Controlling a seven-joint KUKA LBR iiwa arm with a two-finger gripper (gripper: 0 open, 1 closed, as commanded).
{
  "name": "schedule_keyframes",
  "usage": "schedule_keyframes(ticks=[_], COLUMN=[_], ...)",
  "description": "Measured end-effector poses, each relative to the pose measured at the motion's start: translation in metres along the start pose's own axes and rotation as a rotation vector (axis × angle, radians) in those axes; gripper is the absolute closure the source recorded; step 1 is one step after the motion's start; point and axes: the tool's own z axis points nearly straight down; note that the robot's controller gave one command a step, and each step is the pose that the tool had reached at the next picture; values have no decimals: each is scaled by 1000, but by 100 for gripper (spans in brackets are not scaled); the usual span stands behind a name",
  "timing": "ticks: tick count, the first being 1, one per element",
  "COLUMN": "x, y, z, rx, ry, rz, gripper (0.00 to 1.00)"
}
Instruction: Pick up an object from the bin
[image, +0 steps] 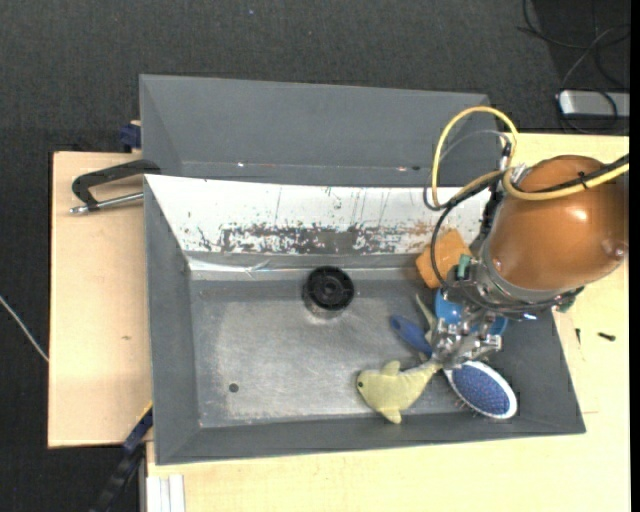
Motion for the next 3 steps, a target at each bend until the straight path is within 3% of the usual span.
schedule_keyframes(ticks=[1,2,3], x=[-6,-6,-7], y=[-5,-3,-51], z=[-50,-47,87], rx=[7,0,-3], ry=[-1,0,4], rz=[11,11,-95], gripper=[100,0,0])
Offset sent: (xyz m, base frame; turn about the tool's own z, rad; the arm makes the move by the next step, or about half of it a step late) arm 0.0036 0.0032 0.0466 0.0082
